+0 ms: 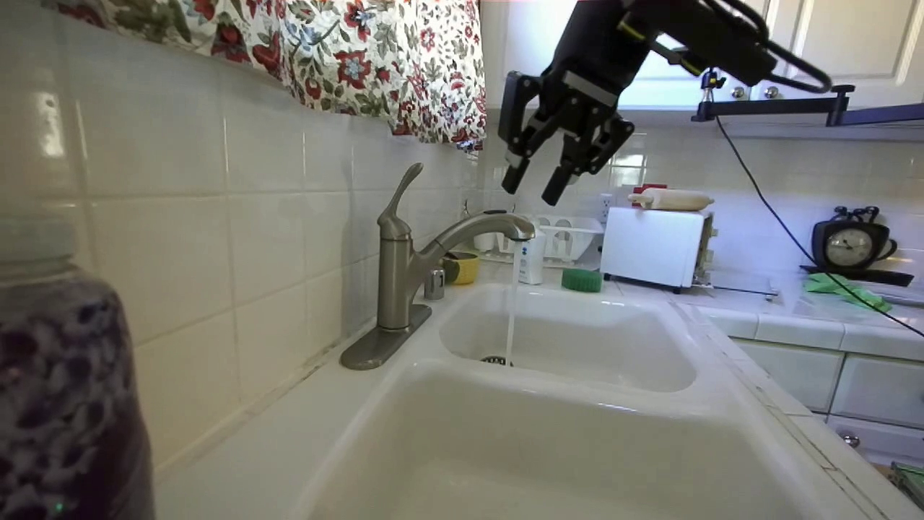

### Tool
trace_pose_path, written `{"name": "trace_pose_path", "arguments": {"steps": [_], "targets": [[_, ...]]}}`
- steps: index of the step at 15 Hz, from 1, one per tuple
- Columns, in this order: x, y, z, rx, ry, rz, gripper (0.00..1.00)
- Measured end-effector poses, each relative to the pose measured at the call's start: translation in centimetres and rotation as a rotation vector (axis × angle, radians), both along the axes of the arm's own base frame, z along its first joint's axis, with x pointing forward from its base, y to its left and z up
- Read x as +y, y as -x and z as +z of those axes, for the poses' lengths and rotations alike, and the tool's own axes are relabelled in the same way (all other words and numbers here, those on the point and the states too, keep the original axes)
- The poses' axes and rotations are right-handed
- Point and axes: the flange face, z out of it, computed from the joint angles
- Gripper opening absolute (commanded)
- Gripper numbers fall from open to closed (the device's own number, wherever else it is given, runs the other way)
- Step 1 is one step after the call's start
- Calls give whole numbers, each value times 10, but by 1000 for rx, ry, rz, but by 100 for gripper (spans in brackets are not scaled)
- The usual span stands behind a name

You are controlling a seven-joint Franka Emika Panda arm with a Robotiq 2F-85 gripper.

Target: Close the tap

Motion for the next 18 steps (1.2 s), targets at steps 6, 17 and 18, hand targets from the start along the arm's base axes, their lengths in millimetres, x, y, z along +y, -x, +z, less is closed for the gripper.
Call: {"name": "trace_pose_path", "arguments": {"steps": [6, 17, 18], "targets": [[-26, -56, 9, -159, 13, -289, 0], [-47, -138, 31, -361, -102, -564, 0], [-46, -144, 30, -369, -113, -569, 0]]}}
